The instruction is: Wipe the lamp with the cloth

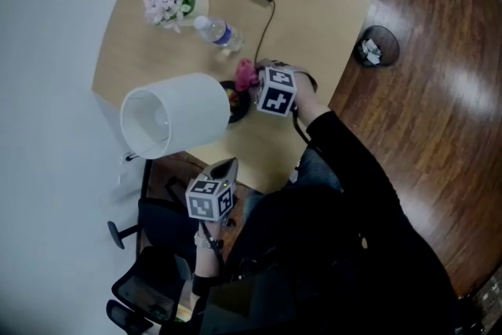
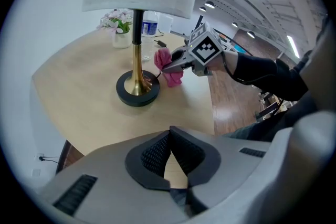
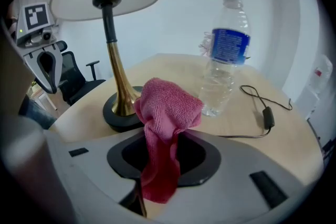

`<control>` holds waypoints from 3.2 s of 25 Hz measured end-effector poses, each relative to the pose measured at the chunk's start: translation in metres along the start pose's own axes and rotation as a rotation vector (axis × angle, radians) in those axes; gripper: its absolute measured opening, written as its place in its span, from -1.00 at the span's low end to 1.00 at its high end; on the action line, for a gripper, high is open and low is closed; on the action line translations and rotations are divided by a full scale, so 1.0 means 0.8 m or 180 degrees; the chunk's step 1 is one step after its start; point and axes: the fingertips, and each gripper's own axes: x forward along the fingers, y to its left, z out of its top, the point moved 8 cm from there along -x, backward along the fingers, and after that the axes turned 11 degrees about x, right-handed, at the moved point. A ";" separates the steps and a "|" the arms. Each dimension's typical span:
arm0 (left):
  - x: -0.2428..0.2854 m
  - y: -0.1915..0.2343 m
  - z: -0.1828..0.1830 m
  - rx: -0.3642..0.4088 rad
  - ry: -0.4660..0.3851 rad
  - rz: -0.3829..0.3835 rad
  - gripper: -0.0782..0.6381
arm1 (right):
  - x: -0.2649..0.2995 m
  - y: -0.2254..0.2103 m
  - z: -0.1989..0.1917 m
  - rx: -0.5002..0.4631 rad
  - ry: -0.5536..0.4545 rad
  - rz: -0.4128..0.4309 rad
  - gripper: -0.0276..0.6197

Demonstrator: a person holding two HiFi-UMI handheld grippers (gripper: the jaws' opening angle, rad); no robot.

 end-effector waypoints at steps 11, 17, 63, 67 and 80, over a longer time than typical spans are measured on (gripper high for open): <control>-0.001 0.006 0.002 -0.0098 0.0095 0.0119 -0.78 | 0.025 0.043 0.084 -0.0852 -0.0689 0.1027 -0.53; -0.004 0.013 -0.010 -0.0234 0.0122 0.0189 -0.78 | 0.050 0.046 0.078 -0.0898 -0.0530 0.1056 -0.54; -0.014 -0.007 -0.048 -0.0250 0.0163 0.0147 -0.78 | 0.068 0.014 0.060 -0.0470 -0.0432 0.1044 -0.53; -0.014 -0.011 -0.043 -0.0170 0.0145 0.0125 -0.78 | 0.059 0.023 0.045 -0.0363 -0.0430 0.0996 -0.54; -0.007 -0.019 -0.034 0.0233 0.0302 -0.0076 -0.78 | 0.032 0.054 -0.002 0.0221 -0.0546 0.0478 -0.55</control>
